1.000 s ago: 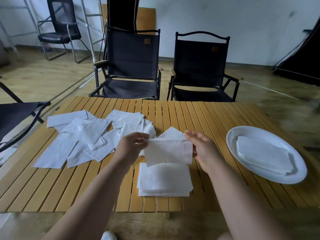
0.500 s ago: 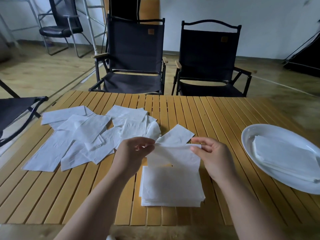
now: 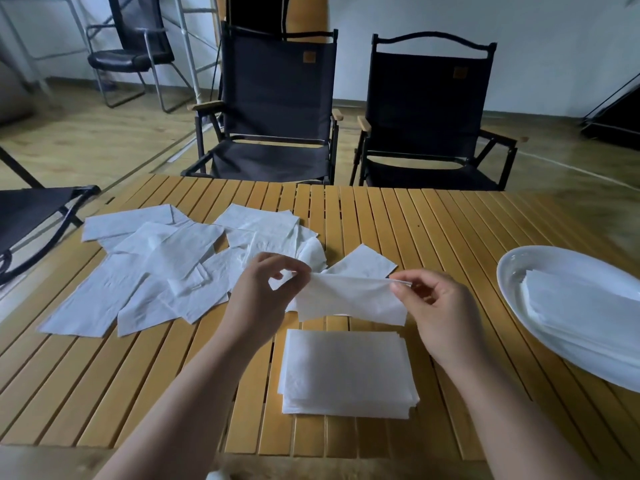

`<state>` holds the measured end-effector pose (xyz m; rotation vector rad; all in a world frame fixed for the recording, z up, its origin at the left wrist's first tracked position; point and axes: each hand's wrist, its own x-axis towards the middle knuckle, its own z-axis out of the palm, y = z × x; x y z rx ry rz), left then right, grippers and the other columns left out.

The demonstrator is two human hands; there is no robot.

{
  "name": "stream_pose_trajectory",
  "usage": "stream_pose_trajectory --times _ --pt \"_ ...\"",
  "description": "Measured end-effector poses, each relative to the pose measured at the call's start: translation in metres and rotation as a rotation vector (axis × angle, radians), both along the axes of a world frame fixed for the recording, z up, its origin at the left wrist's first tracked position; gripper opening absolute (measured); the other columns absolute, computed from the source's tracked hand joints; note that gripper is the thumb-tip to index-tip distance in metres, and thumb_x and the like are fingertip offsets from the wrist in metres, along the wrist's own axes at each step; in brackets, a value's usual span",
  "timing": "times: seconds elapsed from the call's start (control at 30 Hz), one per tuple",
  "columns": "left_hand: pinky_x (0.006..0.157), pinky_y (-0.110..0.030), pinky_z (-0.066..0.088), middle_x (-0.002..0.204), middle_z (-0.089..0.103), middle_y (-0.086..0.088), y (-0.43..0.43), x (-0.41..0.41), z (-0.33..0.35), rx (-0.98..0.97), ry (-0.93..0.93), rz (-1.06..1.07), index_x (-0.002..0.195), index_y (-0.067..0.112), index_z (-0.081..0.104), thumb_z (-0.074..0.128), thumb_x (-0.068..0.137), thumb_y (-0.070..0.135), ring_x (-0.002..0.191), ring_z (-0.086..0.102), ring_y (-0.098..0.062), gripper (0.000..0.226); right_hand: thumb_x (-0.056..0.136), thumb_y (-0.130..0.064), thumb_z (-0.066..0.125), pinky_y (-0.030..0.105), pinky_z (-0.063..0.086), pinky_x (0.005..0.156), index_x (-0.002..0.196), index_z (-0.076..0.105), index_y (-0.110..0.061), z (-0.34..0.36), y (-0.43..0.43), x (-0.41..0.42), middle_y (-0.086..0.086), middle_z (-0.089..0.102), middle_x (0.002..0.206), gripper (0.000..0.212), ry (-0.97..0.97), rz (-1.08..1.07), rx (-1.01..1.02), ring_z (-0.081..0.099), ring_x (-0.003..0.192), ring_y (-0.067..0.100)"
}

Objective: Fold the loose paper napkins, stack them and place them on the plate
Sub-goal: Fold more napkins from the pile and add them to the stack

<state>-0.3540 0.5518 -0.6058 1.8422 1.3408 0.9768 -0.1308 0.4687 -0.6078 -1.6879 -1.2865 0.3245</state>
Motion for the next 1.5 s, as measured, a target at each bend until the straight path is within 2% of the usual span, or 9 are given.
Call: stream_pose_trajectory --times 0.2,0.43,0.57,0.73,0.97,1.1,1.3,1.43,1.5 --pt "0.070 -0.012 0.048 0.102 0.067 0.018 -0.005 0.006 0.006 -0.030 -0.096 -0.037 0.094 0.034 0.065 0.055 0.100 0.020 0.099 0.060 0.002 0.018 0.093 -0.030 0.067 0.016 0.051 0.065 0.099 0.065 -0.028 0.003 -0.002 0.005 -0.016 0.066 0.099 0.007 0.031 0.037 -0.039 0.062 0.092 0.001" --pt "0.053 -0.015 0.043 0.084 0.074 0.005 -0.010 0.003 0.013 -0.116 -0.166 -0.038 0.093 0.028 0.069 0.057 0.099 0.019 0.061 0.056 -0.002 0.016 0.089 -0.023 0.074 0.026 0.058 0.077 0.101 0.069 -0.029 0.008 -0.002 0.006 -0.009 0.076 0.096 0.015 0.256 0.090 -0.146 0.071 0.091 0.008" --pt "0.054 -0.018 0.052 0.086 0.076 0.006 -0.010 -0.009 0.014 -0.256 -0.076 -0.178 0.100 0.028 0.072 0.062 0.097 0.019 0.068 0.068 -0.007 0.013 0.088 -0.018 0.075 0.030 0.058 0.066 0.095 0.070 -0.017 0.011 -0.008 0.013 -0.004 0.078 0.085 0.008 0.457 0.186 -0.389 0.075 0.081 0.016" --pt "0.057 -0.022 0.056 0.083 0.076 0.003 -0.008 -0.011 0.001 -0.363 0.263 -0.329 0.100 0.023 0.071 0.068 0.093 0.022 0.065 0.071 -0.013 0.007 0.086 -0.027 0.077 0.028 0.048 0.060 0.091 0.070 -0.020 -0.003 -0.013 0.020 -0.001 0.074 0.076 0.011 0.166 0.195 -0.615 0.062 0.062 0.012" --pt "0.049 -0.011 0.042 0.069 0.069 0.005 0.001 -0.006 -0.015 -0.313 0.521 -0.364 0.089 0.024 0.069 0.070 0.090 0.032 0.051 0.059 0.001 0.009 0.082 -0.034 0.079 0.033 0.057 0.072 0.089 0.065 -0.027 -0.012 -0.008 0.014 -0.004 0.069 0.087 0.017 -0.078 0.163 -0.735 0.066 0.081 0.015" --pt "0.070 -0.024 0.057 0.092 0.065 0.009 0.009 -0.004 -0.018 -0.190 0.569 -0.282 0.092 0.028 0.065 0.069 0.088 0.041 0.080 0.061 -0.007 0.014 0.084 -0.035 0.077 0.024 0.048 0.065 0.097 0.063 -0.027 -0.010 0.001 0.016 -0.007 0.064 0.091 0.020 -0.082 0.073 -0.606 0.062 0.086 0.013" --pt "0.102 -0.035 0.041 0.147 0.045 0.022 0.020 0.012 -0.037 0.105 0.622 -0.325 0.133 0.044 0.056 0.052 0.100 0.035 0.129 0.037 -0.014 0.034 0.100 -0.021 0.056 0.023 0.041 0.099 0.142 0.049 -0.036 -0.028 0.028 0.006 -0.014 0.048 0.148 0.045 -0.202 0.156 -0.443 0.044 0.137 0.011" --pt "0.100 -0.033 0.031 0.147 0.039 0.032 0.022 0.021 -0.046 0.105 0.710 -0.391 0.134 0.050 0.052 0.049 0.101 0.030 0.131 0.032 -0.011 0.039 0.102 -0.014 0.049 0.038 0.017 0.122 0.145 0.048 -0.037 -0.045 0.038 0.001 -0.014 0.039 0.156 0.048 -0.270 0.262 -0.510 0.024 0.149 0.009" --pt "0.098 -0.032 0.031 0.141 0.046 0.029 0.023 0.019 -0.047 0.132 0.685 -0.343 0.129 0.048 0.057 0.055 0.098 0.032 0.127 0.034 -0.011 0.036 0.100 -0.014 0.054 0.037 0.024 0.122 0.141 0.053 -0.034 -0.047 0.041 0.002 -0.015 0.048 0.147 0.045 -0.317 0.265 -0.478 0.033 0.143 0.008"
